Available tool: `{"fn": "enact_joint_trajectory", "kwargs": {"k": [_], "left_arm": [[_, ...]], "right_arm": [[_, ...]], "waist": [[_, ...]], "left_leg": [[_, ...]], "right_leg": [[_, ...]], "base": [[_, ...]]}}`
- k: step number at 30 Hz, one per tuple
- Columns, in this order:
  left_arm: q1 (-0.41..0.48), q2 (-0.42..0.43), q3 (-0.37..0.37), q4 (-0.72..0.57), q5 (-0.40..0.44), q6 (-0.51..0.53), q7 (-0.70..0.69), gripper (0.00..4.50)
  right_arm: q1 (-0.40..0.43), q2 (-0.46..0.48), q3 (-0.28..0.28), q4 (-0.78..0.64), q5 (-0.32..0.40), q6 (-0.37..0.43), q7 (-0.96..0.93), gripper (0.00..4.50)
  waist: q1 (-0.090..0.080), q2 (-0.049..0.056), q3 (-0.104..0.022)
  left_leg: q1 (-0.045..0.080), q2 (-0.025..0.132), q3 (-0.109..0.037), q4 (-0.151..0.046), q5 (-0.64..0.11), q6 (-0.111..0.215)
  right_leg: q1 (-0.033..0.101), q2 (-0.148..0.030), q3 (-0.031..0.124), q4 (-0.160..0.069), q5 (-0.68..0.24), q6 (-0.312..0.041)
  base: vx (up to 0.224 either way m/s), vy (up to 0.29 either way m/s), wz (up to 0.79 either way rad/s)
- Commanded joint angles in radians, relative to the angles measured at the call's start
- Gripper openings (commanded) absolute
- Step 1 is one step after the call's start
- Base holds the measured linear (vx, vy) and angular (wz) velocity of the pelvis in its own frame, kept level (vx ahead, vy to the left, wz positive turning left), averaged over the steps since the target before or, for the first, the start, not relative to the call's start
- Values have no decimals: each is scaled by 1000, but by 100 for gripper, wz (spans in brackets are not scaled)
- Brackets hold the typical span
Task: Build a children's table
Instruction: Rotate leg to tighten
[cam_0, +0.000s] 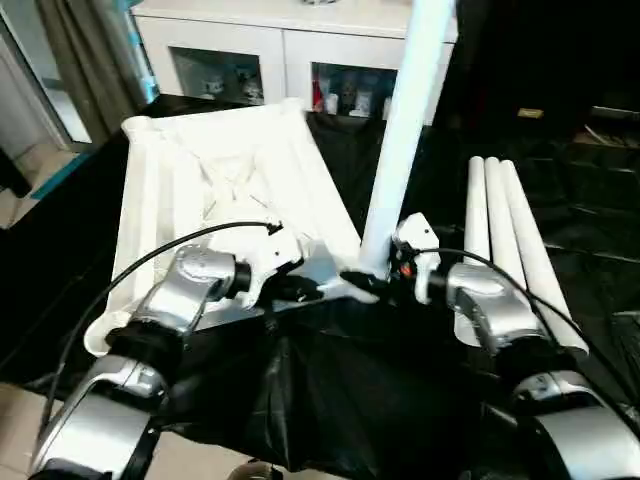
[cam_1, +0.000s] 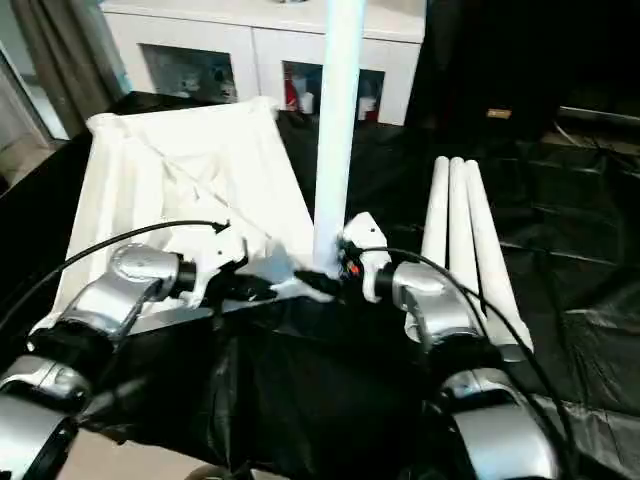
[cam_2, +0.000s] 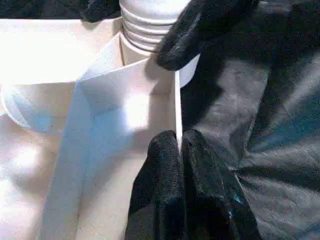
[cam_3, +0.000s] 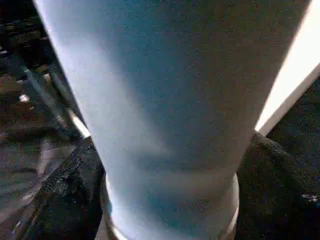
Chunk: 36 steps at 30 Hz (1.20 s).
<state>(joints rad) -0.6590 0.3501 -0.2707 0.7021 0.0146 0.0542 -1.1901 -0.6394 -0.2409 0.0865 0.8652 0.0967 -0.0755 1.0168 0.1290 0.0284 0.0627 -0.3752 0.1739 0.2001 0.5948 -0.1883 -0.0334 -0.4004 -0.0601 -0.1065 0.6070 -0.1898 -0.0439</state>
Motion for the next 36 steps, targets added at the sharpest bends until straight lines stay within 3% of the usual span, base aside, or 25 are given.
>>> {"fn": "enact_joint_trajectory", "kwargs": {"k": [1, 7, 10, 15, 18, 19, 20, 21, 22, 23, 25, 27, 29, 31, 33, 35, 36], "left_arm": [[18, 15, -17, -15, -2, 7, -52, 0], [22, 11, -17, -28, -4, 16, -37, 0], [1, -23, -10, 13, 32, 41, 79, 0], [-65, -104, 25, 121, 61, 85, 306, 0], [-131, -180, 63, 208, 65, 162, 509, 0], [-145, -198, 69, 225, 66, 167, 548, 0], [-163, -222, 75, 244, 66, 168, 591, 0], [-168, -230, 76, 250, 66, 166, 602, 0], [-178, -247, 77, 259, 64, 162, 612, 0], [-187, -263, 73, 267, 66, 154, 617, 0], [-192, -274, 66, 273, 70, 145, 611, 0], [-194, -283, 55, 282, 76, 116, 587, 0], [-187, -273, 49, 276, 76, 101, 566, 0], [-181, -258, 44, 278, 73, 82, 540, 0], [-165, -223, 45, 259, 60, 70, 476, 0], [-154, -201, 46, 243, 53, 63, 430, 0], [-135, -172, 41, 214, 43, 39, 356, 0]], "right_arm": [[-5, -18, -20, -27, 28, 23, 15, 332], [10, 1, -18, -39, 37, 39, 29, 285], [21, 29, -37, -11, 28, 63, -79, 280], [-17, 82, -79, 120, -9, 78, -389, 278], [-50, 133, -146, 195, 13, 103, -644, 278], [-59, 146, -159, 208, 18, 107, -695, 278], [-69, 164, -169, 223, 21, 112, -745, 278], [-72, 171, -170, 226, 21, 113, -757, 278], [-80, 184, -157, 230, 6, 109, -764, 278], [-89, 197, -141, 234, -9, 98, -758, 278], [-97, 208, -128, 233, -16, 83, -729, 278], [-111, 220, -117, 232, -18, 53, -660, 347], [-112, 214, -116, 223, -10, 47, -613, 350], [-112, 199, -104, 213, -14, 33, -566, 374], [-99, 159, -73, 184, -28, 9, -479, 374], [-90, 136, -62, 167, -31, -1, -417, 374], [-75, 103, -51, 140, -27, -3, -330, 374]], "waist": [[1, -5, -75], [6, -4, -79], [9, -4, -78], [0, -5, -63], [-11, 0, -58], [-14, -3, -55], [-16, -2, -56], [-17, -3, -57], [-16, 3, -61], [-15, -1, -66], [-16, 0, -68], [-15, -2, -70], [-14, -2, -69], [-20, -5, -69], [-19, -7, -69], [-22, -6, -69], [-22, -13, -70]], "left_leg": [[16, 82, -36, -62, -137, 79], [15, 81, -36, -59, -111, 81], [17, 82, -36, -60, -110, 78], [29, 75, -42, -70, -229, 16], [42, 74, -44, -74, -287, -10], [55, 71, -46, -74, -324, -20], [55, 70, -46, -73, -332, -20], [52, 70, -48, -75, -327, -17], [44, 72, -50, -78, -310, -8], [41, 75, -49, -79, -282, -2], [33, 74, -46, -78, -255, 10], [30, 72, -42, -73, -225, 27], [28, 71, -42, -73, -215, 36], [17, 69, -44, -73, -192, 57], [20, 69, -42, -71, -194, 61], [16, 70, -42, -70, -187, 68], [15, 70, -42, -70, -176, 76]], "right_leg": [[55, -119, 72, -68, -164, -212], [55, -118, 72, -63, -143, -209], [52, -117, 73, -64, -147, -205], [49, -124, 72, -100, -398, -149], [39, -122, 73, -112, -464, -131], [34, -122, 70, -120, -508, -127], [36, -125, 71, -124, -522, -120], [39, -125, 70, -125, -518, -116], [45, -126, 71, -120, -479, -117], [49, -124, 73, -113, -407, -124], [52, -123, 75, -102, -321, -151], [57, -125, 77, -95, -258, -176], [58, -125, 76, -94, -256, -179], [67, -123, 72, -91, -261, -173], [65, -122, 70, -94, -274, -172], [67, -123, 70, -93, -277, -173], [69, -122, 69, -93, -273, -173]], "base": [[0, 0, 0], [0, 0, 0], [0, 0, 0], [0, 0, 0], [0, 0, 0], [0, 0, 0], [0, 0, 0], [0, 0, 0], [0, 0, 0], [0, 0, 0], [0, 0, 0], [0, 0, 0], [0, 0, 0], [0, 0, 0], [0, 0, 0], [0, 0, 0], [0, 0, 0]]}}
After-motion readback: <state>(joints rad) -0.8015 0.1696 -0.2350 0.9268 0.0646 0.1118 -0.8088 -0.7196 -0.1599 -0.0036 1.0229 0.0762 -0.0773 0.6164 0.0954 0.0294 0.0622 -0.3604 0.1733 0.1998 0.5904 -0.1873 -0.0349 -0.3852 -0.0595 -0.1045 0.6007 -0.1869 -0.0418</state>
